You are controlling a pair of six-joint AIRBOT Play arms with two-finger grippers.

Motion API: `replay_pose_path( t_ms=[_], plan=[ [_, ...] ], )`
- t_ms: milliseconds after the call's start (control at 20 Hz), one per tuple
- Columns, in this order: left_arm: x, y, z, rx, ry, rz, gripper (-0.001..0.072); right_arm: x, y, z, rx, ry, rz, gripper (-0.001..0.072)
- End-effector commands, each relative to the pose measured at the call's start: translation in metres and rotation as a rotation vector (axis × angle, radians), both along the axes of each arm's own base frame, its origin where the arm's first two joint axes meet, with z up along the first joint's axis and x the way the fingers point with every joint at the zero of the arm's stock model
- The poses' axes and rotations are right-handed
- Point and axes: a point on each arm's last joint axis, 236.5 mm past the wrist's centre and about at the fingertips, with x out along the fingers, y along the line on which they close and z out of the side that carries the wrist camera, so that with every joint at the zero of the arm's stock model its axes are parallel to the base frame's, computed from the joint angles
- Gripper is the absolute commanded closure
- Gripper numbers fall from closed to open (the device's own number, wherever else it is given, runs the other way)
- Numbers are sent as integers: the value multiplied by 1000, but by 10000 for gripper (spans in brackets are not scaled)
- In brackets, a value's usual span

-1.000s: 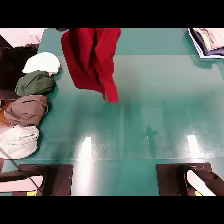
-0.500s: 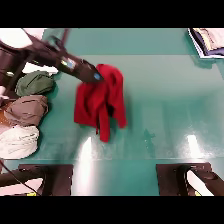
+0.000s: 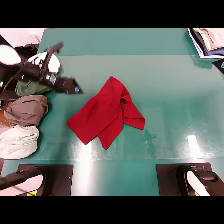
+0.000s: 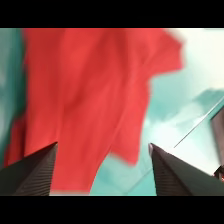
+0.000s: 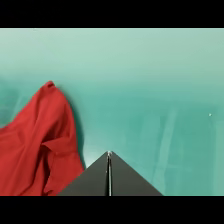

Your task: Fold the shirts.

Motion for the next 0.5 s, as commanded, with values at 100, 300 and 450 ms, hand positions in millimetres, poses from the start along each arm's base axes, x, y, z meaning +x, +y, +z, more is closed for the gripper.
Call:
replay_pose_path(
  t_ms=[100, 300, 450],
  plan=[
    [-100, 27, -94, 55, 194, 153, 46, 6, -2, -5, 14, -29, -18, 693],
    [-140, 17, -139, -5, 326, 221, 46, 17, 11, -17, 58, 21, 23, 693],
    [-137, 18, -155, -14, 320, 286, 46, 25, 28, -30, 64, 63, 73, 693]
  ],
)
